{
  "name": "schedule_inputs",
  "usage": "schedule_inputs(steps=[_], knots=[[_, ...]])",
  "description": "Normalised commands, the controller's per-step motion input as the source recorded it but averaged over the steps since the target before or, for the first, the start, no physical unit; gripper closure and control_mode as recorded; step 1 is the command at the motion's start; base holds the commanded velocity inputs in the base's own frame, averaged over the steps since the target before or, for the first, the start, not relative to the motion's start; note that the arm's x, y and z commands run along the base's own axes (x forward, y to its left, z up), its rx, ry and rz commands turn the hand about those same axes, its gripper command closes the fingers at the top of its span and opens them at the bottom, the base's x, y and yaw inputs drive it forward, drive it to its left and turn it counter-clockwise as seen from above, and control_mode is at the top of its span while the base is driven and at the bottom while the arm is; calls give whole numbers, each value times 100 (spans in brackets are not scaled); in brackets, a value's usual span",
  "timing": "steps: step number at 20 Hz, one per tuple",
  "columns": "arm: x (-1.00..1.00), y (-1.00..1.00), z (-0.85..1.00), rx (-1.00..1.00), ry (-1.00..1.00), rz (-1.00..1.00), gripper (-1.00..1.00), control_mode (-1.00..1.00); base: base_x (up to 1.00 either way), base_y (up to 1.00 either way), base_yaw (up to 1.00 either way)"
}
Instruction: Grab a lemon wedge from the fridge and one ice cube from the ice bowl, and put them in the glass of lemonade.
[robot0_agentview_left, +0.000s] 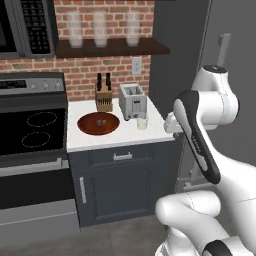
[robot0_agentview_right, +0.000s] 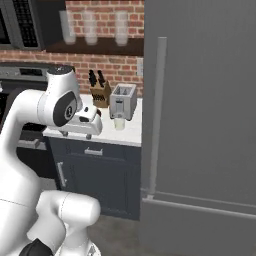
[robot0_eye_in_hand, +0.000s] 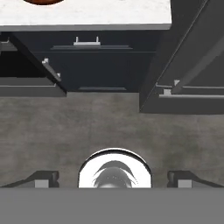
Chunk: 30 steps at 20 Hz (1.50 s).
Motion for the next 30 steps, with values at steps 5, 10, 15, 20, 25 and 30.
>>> schedule_inputs(steps=[5,10,15,20,25,30], knots=[[0,0,0,0,0,0,-100,100,10,71,0],[0,0,0,0,0,0,-100,100,45,36,-1],[0,0,0,0,0,0,-100,100,85,18,-5],[0,0,0,0,0,0,-100,100,68,1,-8],[0,0,0,0,0,0,-100,100,44,2,-13],[0,0,0,0,0,0,-100,100,34,9,-22]])
